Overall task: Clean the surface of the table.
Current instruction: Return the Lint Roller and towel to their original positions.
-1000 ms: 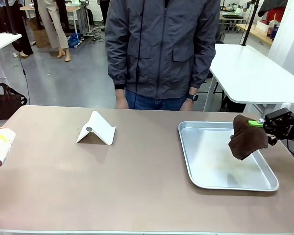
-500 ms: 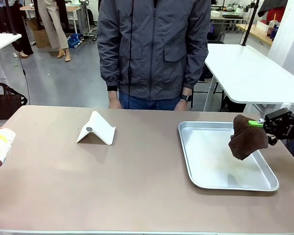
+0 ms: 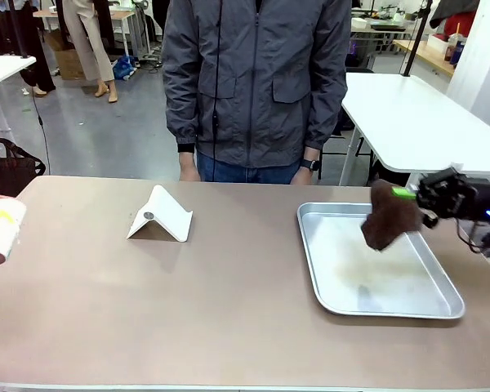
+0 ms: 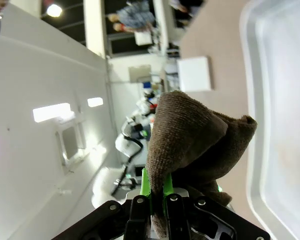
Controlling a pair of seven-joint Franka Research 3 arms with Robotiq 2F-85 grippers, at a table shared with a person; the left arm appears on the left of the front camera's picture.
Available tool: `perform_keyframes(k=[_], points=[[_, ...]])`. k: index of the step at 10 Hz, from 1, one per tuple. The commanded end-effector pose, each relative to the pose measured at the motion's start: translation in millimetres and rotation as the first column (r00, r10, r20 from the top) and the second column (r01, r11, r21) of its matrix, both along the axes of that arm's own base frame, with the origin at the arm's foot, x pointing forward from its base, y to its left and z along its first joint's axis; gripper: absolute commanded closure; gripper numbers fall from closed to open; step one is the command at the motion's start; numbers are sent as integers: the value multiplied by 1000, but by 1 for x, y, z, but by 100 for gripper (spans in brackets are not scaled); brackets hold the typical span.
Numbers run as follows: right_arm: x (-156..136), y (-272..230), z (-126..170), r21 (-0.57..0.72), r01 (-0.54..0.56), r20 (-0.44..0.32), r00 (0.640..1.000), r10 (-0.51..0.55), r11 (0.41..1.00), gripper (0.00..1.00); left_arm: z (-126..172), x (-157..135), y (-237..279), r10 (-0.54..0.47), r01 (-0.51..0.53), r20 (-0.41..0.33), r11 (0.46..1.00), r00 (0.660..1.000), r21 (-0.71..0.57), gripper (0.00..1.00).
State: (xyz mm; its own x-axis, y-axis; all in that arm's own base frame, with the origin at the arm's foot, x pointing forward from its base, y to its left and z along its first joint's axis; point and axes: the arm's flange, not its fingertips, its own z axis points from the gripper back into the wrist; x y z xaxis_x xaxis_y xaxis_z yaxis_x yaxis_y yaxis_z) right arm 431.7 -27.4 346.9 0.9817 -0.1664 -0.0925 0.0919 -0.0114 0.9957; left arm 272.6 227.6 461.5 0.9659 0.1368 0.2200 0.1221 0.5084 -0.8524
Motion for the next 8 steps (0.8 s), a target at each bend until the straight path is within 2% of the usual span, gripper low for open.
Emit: perform_keyframes(k=[1,3,4,6,8], points=[[25,52,38,62,46,1,999,-46,997,90,18,16,-44,38,-38,0,998,999,42,78],[34,120,58,30,-77,32,997,76,997,90,38,45,-92,60,-60,-4,996,998,70,78],[36,154,57,-13,-121,22,992,121,993,90,46,54,-117,68,-68,0,995,998,75,78],[28,217,44,-115,-243,12,969,246,963,90,54,69,-165,54,-50,-27,990,998,130,78],[4,264,25,-249,-290,-3,954,299,924,90,52,79,-216,77,-65,-40,966,996,251,78]])
